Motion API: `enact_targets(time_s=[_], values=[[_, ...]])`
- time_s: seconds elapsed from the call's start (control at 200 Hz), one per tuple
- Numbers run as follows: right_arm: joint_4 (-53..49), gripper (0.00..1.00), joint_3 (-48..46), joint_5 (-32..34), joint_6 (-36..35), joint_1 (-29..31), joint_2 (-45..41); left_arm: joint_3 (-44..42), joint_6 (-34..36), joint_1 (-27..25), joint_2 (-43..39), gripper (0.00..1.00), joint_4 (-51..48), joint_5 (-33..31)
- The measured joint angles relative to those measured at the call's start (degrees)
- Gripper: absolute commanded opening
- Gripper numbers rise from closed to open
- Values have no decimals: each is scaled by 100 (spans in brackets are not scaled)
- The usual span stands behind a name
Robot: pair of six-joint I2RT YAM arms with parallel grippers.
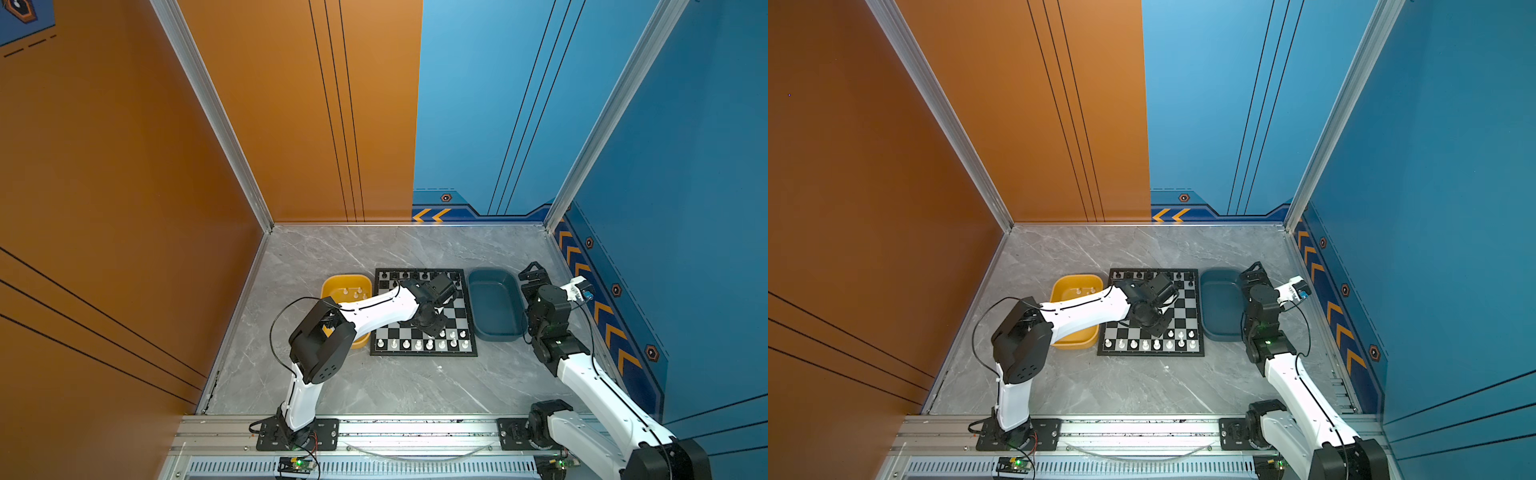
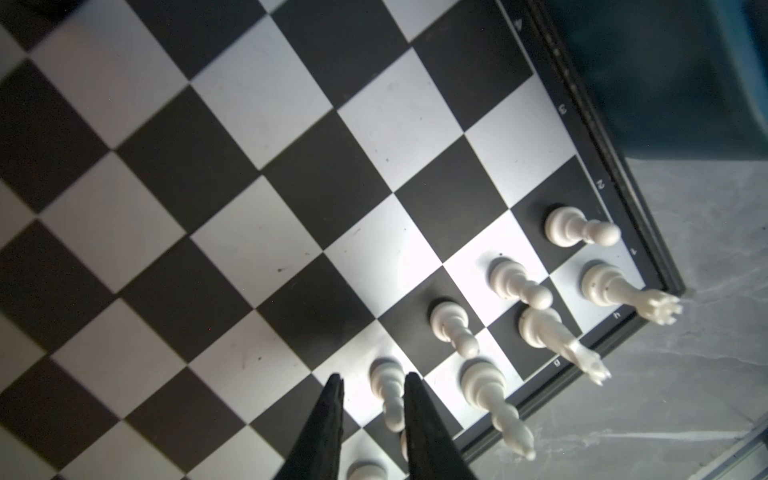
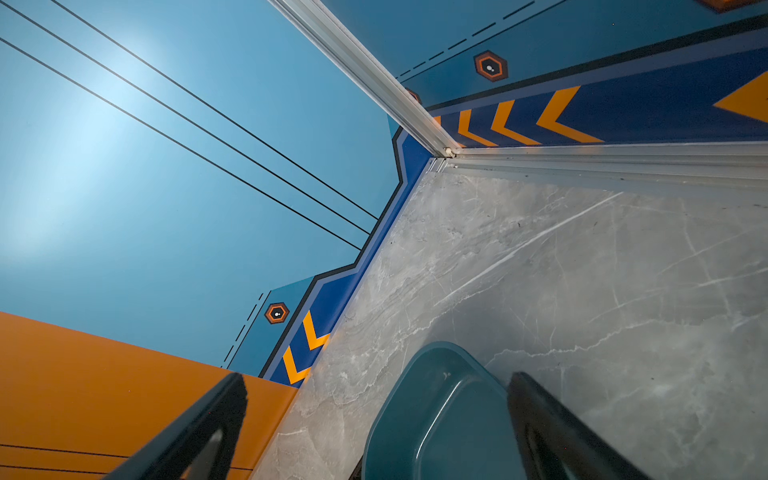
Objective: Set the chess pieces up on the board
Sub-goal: 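Raise the left gripper and move it back over the yellow tray, then lower the open left gripper toward the remaining white pawns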
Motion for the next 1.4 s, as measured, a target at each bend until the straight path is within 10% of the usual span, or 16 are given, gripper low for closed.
enact_targets(time_s=[0.686, 1.402], values=[[11, 100, 22, -7, 0, 0, 142, -1200, -35, 2439, -1580, 28, -15, -1093], [13, 100, 61, -4, 0, 0, 157, -1327, -164, 3202, -820, 27, 592, -1255]])
